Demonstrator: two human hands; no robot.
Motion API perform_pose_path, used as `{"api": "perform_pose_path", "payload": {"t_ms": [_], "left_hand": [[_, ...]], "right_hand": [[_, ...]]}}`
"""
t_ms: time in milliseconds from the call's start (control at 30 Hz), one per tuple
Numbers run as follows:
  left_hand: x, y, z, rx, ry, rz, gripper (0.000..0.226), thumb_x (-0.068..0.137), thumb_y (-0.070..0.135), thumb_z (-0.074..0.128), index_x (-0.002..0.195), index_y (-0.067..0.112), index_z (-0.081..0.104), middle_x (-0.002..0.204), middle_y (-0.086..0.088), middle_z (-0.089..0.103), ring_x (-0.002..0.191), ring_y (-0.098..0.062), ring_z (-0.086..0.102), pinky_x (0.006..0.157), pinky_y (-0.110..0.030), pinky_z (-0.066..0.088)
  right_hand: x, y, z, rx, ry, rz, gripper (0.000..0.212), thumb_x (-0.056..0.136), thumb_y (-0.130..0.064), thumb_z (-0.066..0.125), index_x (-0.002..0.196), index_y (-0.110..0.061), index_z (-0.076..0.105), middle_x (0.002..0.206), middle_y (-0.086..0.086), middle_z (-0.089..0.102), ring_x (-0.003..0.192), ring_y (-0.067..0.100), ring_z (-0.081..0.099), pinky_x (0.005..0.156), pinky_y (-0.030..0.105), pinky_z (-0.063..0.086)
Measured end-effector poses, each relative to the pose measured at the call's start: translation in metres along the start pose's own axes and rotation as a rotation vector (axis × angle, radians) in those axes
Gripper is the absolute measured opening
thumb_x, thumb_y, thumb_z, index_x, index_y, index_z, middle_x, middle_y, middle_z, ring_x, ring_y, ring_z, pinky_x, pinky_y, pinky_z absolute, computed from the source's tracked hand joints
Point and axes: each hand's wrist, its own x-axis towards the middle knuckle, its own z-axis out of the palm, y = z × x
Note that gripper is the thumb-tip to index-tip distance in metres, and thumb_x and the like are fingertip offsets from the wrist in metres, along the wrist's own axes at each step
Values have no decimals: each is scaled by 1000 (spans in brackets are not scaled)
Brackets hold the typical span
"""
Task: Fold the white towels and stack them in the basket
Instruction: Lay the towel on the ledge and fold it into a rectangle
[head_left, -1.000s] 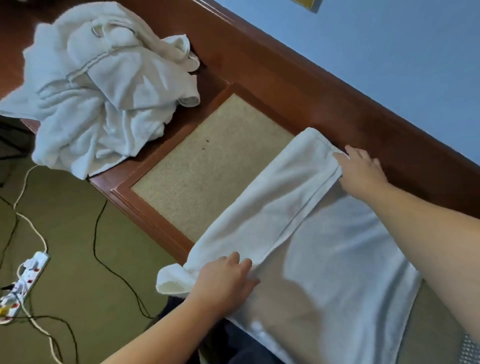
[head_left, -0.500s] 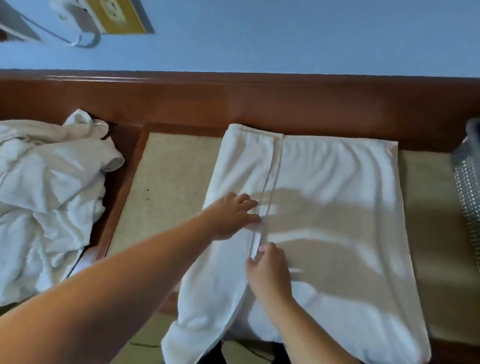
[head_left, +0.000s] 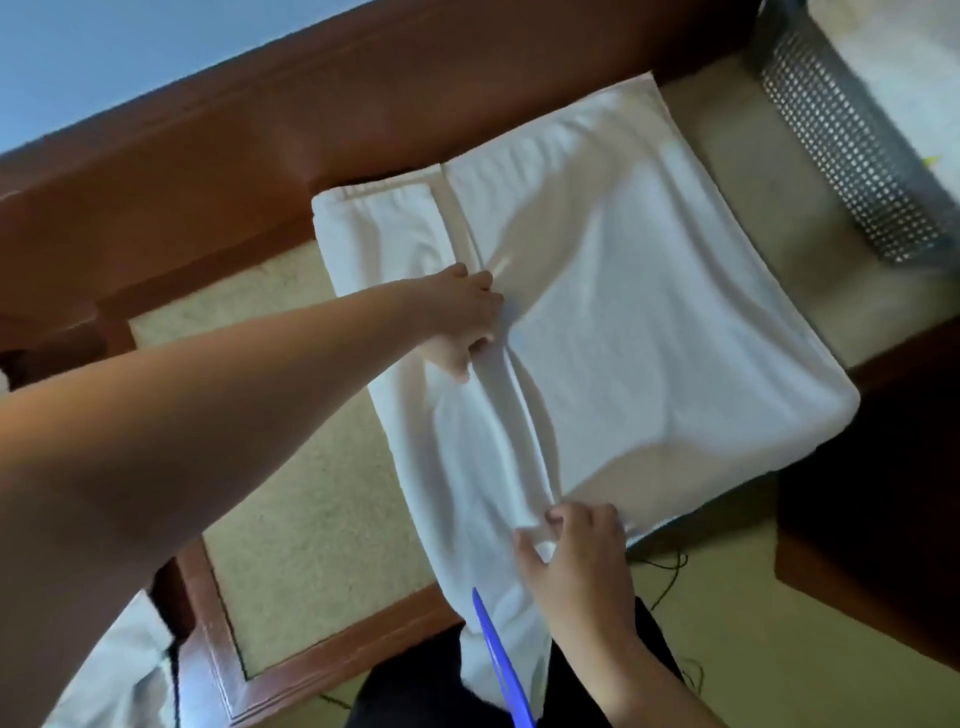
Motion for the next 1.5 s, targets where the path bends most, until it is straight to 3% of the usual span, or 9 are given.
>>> {"api": "perform_pose_path", "payload": {"t_ms": [200, 367, 500, 733, 800, 933, 1100, 1300, 1500], "left_hand": [[3, -14, -7, -255, 59, -17, 28, 80, 55, 78, 86, 34, 62, 95, 17, 62, 108, -15, 40, 91, -36, 26], [0, -22, -2, -318, 174, -11, 25, 85, 53, 75, 86, 40, 54, 95, 22, 62, 109, -14, 48, 98, -37, 36], [-3, -13, 11, -187, 281, 87, 17, 85, 46, 74, 88, 41, 58, 116, 14, 51, 113, -17, 46, 96, -39, 42], [3, -9, -6, 81, 176, 157, 32, 94, 53, 64, 121, 35, 64, 112, 13, 56, 117, -18, 44, 102, -40, 39], [4, -10, -11, 111, 177, 169, 31, 97, 52, 61, 123, 34, 63, 111, 12, 59, 117, -19, 46, 101, -39, 39], [5, -15, -14, 35, 186, 191, 17, 100, 41, 61, 108, 26, 63, 101, 8, 56, 109, -23, 52, 92, -37, 43], [0, -25, -12, -161, 213, 103, 13, 102, 38, 58, 100, 27, 53, 103, 6, 45, 87, -25, 62, 81, -39, 51], [1, -39, -12, 134, 65, 134, 33, 98, 61, 56, 106, 33, 71, 111, 7, 58, 105, -19, 62, 93, -32, 48], [6, -63, -20, 287, 157, 9, 38, 107, 49, 42, 131, 31, 65, 119, 2, 63, 115, -22, 58, 95, -35, 44]], "right_hand": [[-7, 3, -7, 8, -254, 116, 34, 98, -53, 61, 107, -21, 64, 110, -3, 39, 113, 19, 43, 99, 31, 46], [-10, 19, -19, 336, -204, 239, 29, 102, -47, 58, 96, -19, 51, 102, -4, 47, 93, 20, 56, 85, 36, 48], [-40, 32, -10, 301, -447, 256, 29, 98, -52, 60, 109, -26, 59, 109, -10, 47, 94, 8, 58, 84, 30, 52], [-66, 47, 0, 680, -501, 402, 30, 85, -45, 82, 111, -38, 69, 109, -15, 72, 100, -1, 67, 89, 27, 57], [-69, 49, 3, 717, -463, 393, 30, 82, -41, 86, 108, -33, 73, 104, -15, 76, 96, 0, 70, 92, 34, 59], [-68, 50, -8, 727, -285, 415, 17, 87, -38, 83, 92, -28, 70, 87, -19, 74, 79, -2, 69, 66, 15, 51], [-60, 72, -42, 684, -105, 356, 21, 93, -35, 75, 81, -21, 64, 77, -3, 65, 67, 7, 62, 58, 20, 42], [-45, 97, -71, 443, -487, 271, 19, 92, -39, 75, 76, -36, 65, 74, -13, 65, 68, -3, 59, 60, 16, 39], [-38, 109, -88, 398, -92, 196, 15, 102, -37, 62, 94, -27, 69, 86, -6, 62, 76, 1, 59, 65, 21, 45]]}}
